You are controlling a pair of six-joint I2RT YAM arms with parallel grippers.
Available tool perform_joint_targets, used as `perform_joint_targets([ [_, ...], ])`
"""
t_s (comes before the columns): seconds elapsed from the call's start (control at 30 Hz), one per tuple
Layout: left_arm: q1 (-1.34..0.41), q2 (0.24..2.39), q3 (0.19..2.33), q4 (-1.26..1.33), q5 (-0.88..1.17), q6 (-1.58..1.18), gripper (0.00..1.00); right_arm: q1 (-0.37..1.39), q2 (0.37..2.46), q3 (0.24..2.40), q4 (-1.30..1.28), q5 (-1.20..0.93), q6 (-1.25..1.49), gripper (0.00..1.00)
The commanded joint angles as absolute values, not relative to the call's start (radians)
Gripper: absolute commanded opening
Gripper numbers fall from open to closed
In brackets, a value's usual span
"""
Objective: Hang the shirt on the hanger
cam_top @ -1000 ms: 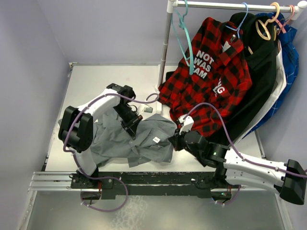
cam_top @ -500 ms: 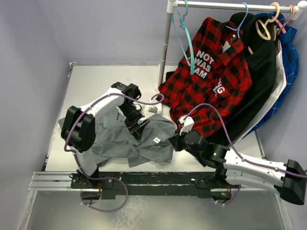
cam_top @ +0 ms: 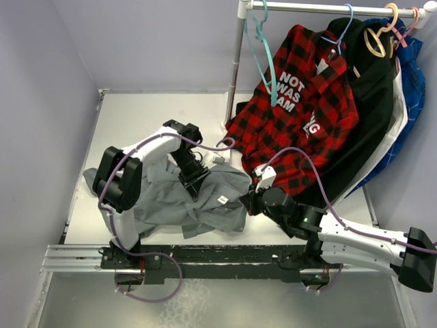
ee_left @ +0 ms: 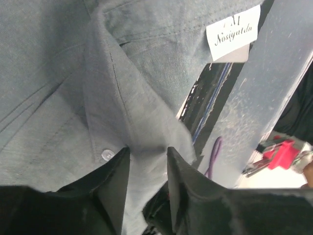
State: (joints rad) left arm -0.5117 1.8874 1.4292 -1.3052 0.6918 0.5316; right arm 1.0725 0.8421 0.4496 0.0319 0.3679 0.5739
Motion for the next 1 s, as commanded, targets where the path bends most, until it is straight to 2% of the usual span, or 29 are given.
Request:
perform_joint_targets([
  [0.0,-0.511,1.839,1.43,-1.328,0.745,0.557,0.25,1.075,0.847,0.458,0.084,0.371,0.584,0.0],
  [0.1,-0.511,1.823,1.441,-1.34,0.766,0.556,0.0,1.075,0.859,0.464,0.092,0.374,0.582,0.0],
  [0.4,-0.511,1.776,1.514,-1.392,0.856,0.571,0.0,1.075,0.905,0.507,0.1,0.43,0.583,0.0],
  [0.67,-0.511,1.749,1.453,-1.309,0.742,0.513,0.0,1.075,0.877,0.513,0.024,0.504,0.616,0.0],
  [0.7,-0.511,1.743,1.461,-1.295,0.721,0.49,0.0,1.074,0.866,0.517,0.008,0.513,0.614,0.05],
  [0.77,-0.511,1.723,1.491,-1.283,0.692,0.46,0.0,1.074,0.841,0.531,0.003,0.542,0.58,0.28],
  [0.83,-0.511,1.703,1.529,-1.294,0.681,0.442,0.0,1.075,0.795,0.555,-0.032,0.582,0.573,0.63],
  [0.87,-0.511,1.694,1.547,-1.303,0.677,0.435,0.0,1.075,0.769,0.571,-0.052,0.593,0.563,0.76],
  [0.9,-0.511,1.686,1.559,-1.307,0.673,0.43,0.0,1.075,0.736,0.587,-0.066,0.583,0.537,0.95],
  [0.93,-0.511,1.675,1.567,-1.31,0.67,0.423,0.0,1.074,0.712,0.608,-0.058,0.543,0.487,1.0],
  [0.97,-0.511,1.667,1.57,-1.309,0.667,0.418,0.0,1.073,0.697,0.646,-0.066,0.523,0.432,1.0],
])
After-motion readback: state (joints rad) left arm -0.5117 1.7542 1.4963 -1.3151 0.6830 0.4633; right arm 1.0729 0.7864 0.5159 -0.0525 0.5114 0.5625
